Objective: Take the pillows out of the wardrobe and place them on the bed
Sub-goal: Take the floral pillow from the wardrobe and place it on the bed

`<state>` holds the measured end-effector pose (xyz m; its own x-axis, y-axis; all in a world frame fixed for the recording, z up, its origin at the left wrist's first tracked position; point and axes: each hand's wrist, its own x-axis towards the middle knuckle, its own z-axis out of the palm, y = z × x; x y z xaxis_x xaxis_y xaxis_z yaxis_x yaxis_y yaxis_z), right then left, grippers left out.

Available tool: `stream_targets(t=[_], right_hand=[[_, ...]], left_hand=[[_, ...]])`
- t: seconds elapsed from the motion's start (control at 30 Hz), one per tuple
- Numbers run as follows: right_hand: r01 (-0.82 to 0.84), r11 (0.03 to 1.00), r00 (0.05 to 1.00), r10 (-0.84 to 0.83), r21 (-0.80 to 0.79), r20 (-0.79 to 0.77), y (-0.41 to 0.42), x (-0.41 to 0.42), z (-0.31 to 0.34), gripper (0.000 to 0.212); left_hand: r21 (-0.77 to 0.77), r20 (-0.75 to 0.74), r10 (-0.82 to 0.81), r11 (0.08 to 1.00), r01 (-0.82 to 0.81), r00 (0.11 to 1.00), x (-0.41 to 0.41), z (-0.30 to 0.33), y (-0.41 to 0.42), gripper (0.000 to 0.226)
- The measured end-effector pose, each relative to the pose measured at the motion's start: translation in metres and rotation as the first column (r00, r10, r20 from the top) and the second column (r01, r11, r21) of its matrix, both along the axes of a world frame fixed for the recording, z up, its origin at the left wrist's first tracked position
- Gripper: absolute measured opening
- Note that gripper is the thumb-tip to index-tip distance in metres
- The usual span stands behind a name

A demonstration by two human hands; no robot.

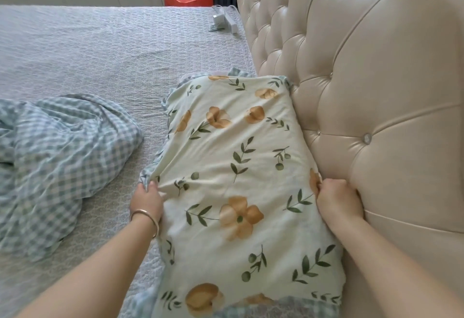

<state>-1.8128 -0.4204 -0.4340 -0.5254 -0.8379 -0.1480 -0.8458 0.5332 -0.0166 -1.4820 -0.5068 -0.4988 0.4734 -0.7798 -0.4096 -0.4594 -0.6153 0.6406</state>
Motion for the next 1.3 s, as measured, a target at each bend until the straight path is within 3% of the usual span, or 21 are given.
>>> stream_targets(t=[0.07, 0.13, 0.23, 0.33, 0.4, 0.5, 0.57, 0.77, 0.87, 0.93, 1.07, 1.13, 1.2, 1.3], right_hand=[[-0.064, 0.991, 0.994, 0.074, 0.116, -0.082, -0.001, -0.001, 0.003, 0.057], [-0.028, 0.989, 0.997, 0.039, 0.143, -0.072, 0.0, 0.002, 0.001, 0.056], [0.015, 0.994, 0.998, -0.009, 0.112, -0.06, 0.007, 0.008, -0.002, 0.053], [0.091, 0.988, 0.996, -0.089, 0.127, -0.024, 0.013, 0.017, -0.003, 0.048], [0.208, 0.962, 0.965, -0.232, 0.175, 0.126, 0.018, 0.019, -0.003, 0.058], [0.285, 0.917, 0.879, -0.366, 0.279, 0.305, 0.024, 0.021, -0.004, 0.055], [0.302, 0.918, 0.866, -0.376, 0.257, 0.329, 0.024, 0.024, -0.005, 0.039], [0.333, 0.938, 0.912, -0.295, -0.095, 0.285, 0.003, 0.017, 0.007, 0.025], [0.32, 0.947, 0.907, -0.316, 0.033, 0.28, 0.0, 0.018, 0.001, 0.026], [0.326, 0.939, 0.899, -0.345, 0.114, 0.27, 0.005, 0.025, -0.005, 0.029], [0.303, 0.946, 0.916, -0.322, 0.115, 0.239, 0.012, 0.033, 0.002, 0.035], [0.261, 0.955, 0.918, -0.291, 0.143, 0.268, 0.016, 0.038, 0.012, 0.028], [0.186, 0.961, 0.915, -0.245, 0.204, 0.319, 0.021, 0.05, 0.028, 0.011], [0.095, 0.98, 0.92, -0.154, 0.177, 0.36, 0.029, 0.076, 0.055, 0.018]], left_hand=[[-0.026, -0.005, 0.008, 1.0, -0.008, 1.0, 0.005, -0.005, 0.005, 0.034], [-0.011, -0.066, 0.035, 0.999, -0.036, 0.997, 0.007, -0.007, 0.015, 0.032], [0.153, -0.268, 0.041, 0.988, 0.0, 0.963, 0.012, -0.007, 0.029, 0.064], [0.196, -0.53, -0.047, 0.965, 0.176, 0.847, 0.017, 0.007, 0.045, 0.068], [0.138, -0.581, -0.19, 0.935, 0.326, 0.791, 0.013, 0.02, 0.051, 0.066], [0.045, -0.524, -0.4, 0.869, 0.493, 0.752, 0.0, 0.029, 0.056, 0.059], [0.015, -0.518, -0.393, 0.884, 0.468, 0.76, -0.007, 0.029, 0.058, 0.052], [-0.093, -0.566, -0.298, 0.949, 0.3, 0.768, -0.028, 0.028, 0.049, 0.041], [-0.085, -0.501, -0.275, 0.959, 0.27, 0.821, -0.03, 0.024, 0.049, 0.036], [-0.038, -0.417, -0.281, 0.956, 0.292, 0.864, -0.027, 0.023, 0.053, 0.045], [0.034, -0.341, -0.302, 0.942, 0.333, 0.89, -0.025, 0.039, 0.05, 0.064], [0.022, -0.264, -0.359, 0.925, 0.378, 0.895, -0.024, 0.054, 0.049, 0.07], [-0.025, -0.16, -0.453, 0.89, 0.455, 0.877, -0.023, 0.074, 0.05, 0.065], [-0.101, -0.037, -0.563, 0.824, 0.558, 0.825, -0.016, 0.108, 0.057, 0.049]])
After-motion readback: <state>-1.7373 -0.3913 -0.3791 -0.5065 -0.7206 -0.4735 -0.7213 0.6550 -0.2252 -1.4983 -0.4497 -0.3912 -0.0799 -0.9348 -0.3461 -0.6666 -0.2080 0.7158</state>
